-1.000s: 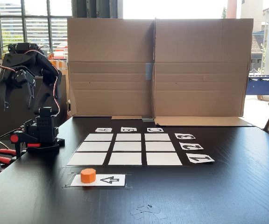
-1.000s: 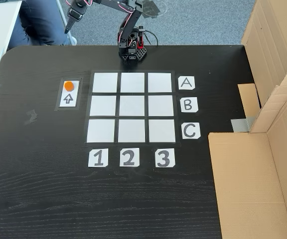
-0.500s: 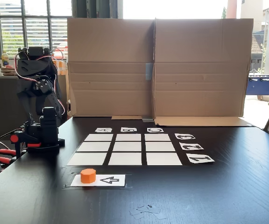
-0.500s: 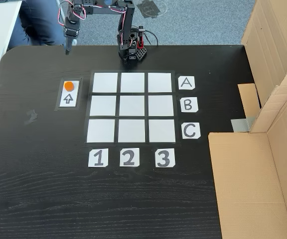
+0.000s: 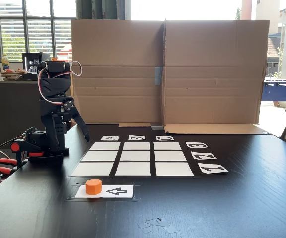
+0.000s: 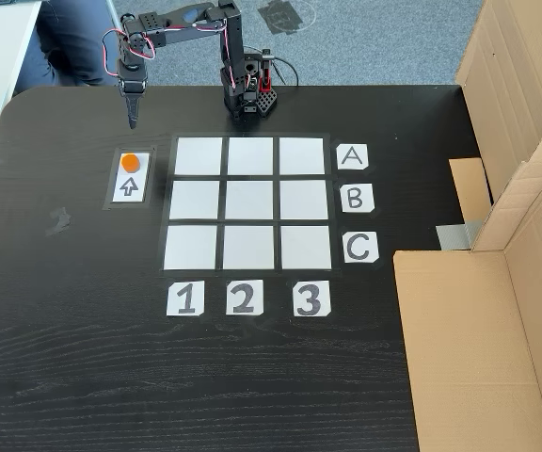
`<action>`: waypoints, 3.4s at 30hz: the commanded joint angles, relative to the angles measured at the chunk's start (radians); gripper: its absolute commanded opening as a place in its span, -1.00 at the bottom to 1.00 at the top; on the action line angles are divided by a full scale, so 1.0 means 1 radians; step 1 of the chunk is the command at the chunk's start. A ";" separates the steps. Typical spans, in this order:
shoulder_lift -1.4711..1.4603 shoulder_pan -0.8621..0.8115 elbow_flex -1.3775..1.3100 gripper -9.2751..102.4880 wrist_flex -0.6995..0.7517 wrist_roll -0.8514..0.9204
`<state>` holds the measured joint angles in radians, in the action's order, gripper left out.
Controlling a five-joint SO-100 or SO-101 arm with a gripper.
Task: Pick up the round, orange token and place it in the grid on square A1.
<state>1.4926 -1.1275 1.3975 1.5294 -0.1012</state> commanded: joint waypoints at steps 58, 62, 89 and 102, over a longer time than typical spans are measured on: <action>-0.623 0.144 -0.468 -0.25 -0.031 0.003; -0.632 0.146 -0.472 -0.25 -0.031 0.003; -0.664 0.156 -0.495 -0.36 -0.031 0.003; -0.672 0.160 -0.514 -0.42 -0.031 -0.003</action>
<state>0.8161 -0.9787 0.9173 1.5064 -0.1012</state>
